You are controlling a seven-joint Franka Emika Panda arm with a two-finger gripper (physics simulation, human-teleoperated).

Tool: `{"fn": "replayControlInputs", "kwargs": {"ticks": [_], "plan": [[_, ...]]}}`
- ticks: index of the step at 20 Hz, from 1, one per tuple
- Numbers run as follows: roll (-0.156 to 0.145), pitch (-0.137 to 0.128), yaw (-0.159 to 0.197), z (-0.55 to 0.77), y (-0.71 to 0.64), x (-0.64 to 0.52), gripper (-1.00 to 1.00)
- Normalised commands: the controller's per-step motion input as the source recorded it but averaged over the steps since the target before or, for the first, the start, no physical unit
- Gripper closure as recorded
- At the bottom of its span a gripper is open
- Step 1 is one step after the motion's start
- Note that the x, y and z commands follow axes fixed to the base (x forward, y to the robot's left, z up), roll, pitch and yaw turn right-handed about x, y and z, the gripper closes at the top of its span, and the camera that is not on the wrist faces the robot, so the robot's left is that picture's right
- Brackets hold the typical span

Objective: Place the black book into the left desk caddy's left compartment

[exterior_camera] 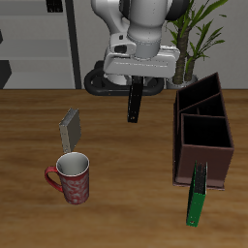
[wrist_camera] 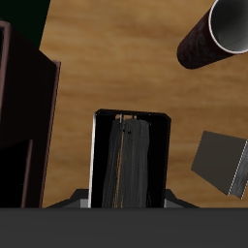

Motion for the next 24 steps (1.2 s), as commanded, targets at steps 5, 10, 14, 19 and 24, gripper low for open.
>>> {"fn": "replayControlInputs", "kwargs": {"ticks": [5, 10, 14, 19, 24], "plan": [[-0.048, -0.040, -0.008, 0.29, 0.30, -0.45, 1.00], [-0.036, -0.036, -0.048, 0.17, 0.32, -0.41, 1.00], [0.009, -0.050, -0.032, 0.13, 0.53, -0.61, 1.00], [0.020, -0.036, 0.011, 0.05, 0.34, -0.33, 1.00], [0.041, -0.018, 0.002, -0.03, 0.46, -0.41, 1.00]]}}
